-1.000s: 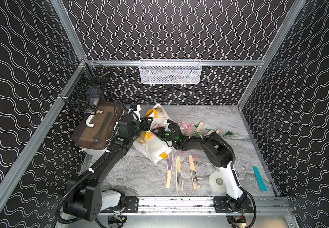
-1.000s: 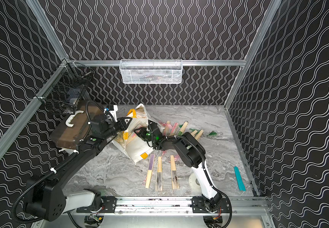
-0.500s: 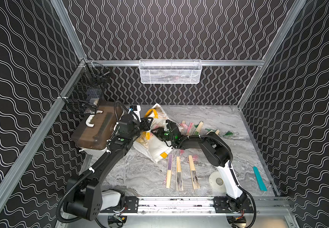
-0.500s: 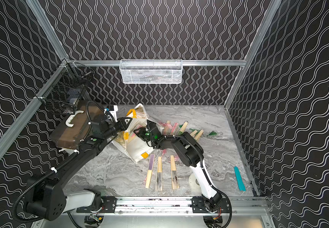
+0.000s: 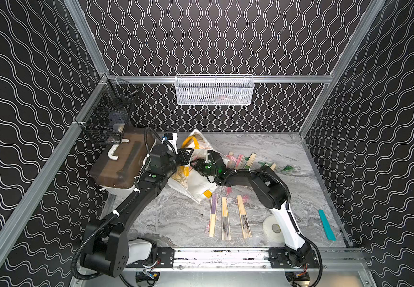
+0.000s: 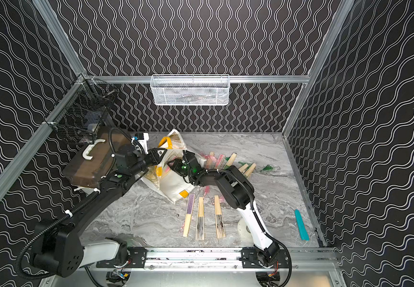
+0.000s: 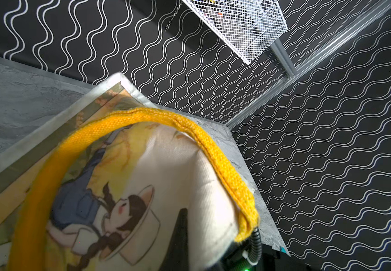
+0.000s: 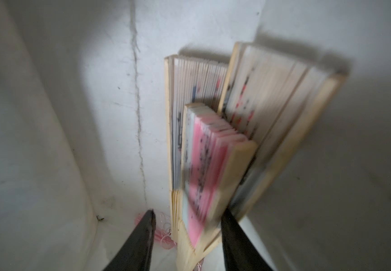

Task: Take out the folding fans from the tote bags
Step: Pick up the folding fan from the canvas bag, then pick up the canvas bag from the center of the board.

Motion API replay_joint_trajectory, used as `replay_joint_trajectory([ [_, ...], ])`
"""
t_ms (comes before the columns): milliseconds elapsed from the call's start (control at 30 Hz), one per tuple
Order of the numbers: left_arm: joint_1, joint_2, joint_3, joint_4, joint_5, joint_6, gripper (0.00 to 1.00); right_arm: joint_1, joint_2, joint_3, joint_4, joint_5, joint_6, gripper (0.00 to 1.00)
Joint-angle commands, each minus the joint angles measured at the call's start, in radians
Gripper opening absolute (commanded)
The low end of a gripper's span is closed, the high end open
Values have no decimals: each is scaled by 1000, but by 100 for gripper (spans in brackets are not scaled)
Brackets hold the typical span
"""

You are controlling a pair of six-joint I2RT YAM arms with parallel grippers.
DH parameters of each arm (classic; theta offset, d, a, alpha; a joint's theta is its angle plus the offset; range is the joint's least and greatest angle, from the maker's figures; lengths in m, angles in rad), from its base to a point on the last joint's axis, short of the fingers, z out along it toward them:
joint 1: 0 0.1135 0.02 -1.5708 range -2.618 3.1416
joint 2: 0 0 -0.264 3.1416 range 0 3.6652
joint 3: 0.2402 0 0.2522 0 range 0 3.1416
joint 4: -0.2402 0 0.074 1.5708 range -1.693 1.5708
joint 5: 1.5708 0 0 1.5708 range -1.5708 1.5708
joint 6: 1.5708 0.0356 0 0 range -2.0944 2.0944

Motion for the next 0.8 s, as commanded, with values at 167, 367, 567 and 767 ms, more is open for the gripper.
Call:
replay_joint_trajectory([
  [167, -2, 14, -9, 55, 59, -34, 0, -7, 34, -5, 167, 8, 28, 48],
  [367, -4, 14, -3, 56, 61, -33, 0, -12, 54, 24, 182, -3, 42, 42],
  [567, -4, 20, -2, 75, 69, -45, 0, -12, 74, 51, 120, 14, 30, 36],
  [767, -4, 39, -7, 103, 82, -67, 0, -11, 116, 99, 113, -3, 11, 34],
])
